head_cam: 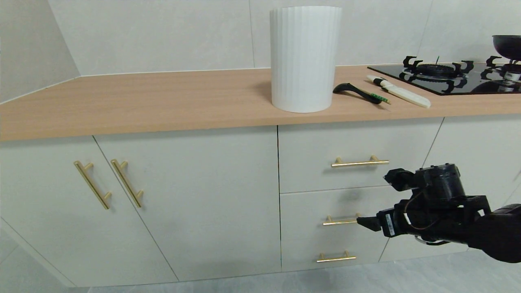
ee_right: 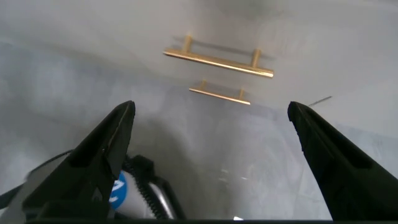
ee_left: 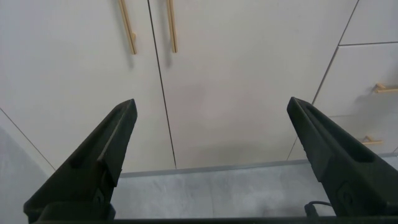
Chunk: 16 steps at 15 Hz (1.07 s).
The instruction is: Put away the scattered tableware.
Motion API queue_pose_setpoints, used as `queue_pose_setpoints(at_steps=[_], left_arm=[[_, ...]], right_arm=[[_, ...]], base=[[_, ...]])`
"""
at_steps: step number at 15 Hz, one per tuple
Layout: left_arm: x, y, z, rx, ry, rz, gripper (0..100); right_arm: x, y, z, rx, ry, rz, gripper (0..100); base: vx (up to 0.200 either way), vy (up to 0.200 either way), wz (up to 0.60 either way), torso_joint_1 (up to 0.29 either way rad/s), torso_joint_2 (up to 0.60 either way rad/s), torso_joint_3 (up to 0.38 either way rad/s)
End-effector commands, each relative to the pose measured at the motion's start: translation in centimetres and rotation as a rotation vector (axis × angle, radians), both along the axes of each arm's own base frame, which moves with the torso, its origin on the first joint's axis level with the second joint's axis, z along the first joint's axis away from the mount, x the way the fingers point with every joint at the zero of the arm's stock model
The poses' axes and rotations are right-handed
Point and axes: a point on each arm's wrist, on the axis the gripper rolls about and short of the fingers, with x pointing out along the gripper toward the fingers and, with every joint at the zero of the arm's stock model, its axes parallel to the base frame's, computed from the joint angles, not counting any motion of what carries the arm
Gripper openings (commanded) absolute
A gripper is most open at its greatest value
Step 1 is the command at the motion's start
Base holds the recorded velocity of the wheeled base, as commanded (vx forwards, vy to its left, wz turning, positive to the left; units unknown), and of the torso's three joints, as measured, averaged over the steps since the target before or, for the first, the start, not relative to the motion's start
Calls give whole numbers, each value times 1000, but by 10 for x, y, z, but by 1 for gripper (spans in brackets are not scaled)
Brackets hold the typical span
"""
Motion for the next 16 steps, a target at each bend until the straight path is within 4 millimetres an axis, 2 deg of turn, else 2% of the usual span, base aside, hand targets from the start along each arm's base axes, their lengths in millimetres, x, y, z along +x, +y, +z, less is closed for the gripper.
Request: queue_pose_setpoints(at_steps=[1, 4, 8, 11, 16], left_arm=[[0, 0, 0, 0, 0, 0, 100], [0, 0, 0, 0, 1, 0, 100], [0, 0, 0, 0, 0, 0, 100], [0, 0, 0, 0, 0, 0, 100], [0, 0, 0, 0, 1, 0, 100]], right_arm=[[15, 4, -41, -41, 70, -26, 100], [32, 7, -74, -67, 18, -100, 100], [47, 11, -100, -41, -81, -159, 100], [53, 12, -111, -45, -97, -175, 100], [63, 14, -116, -35, -155, -222, 100]], base=[[0, 0, 0, 0, 0, 0], [0, 0, 0, 0, 0, 0], [0, 0, 0, 0, 0, 0], [0, 0, 0, 0, 0, 0], [0, 0, 0, 0, 0, 0]])
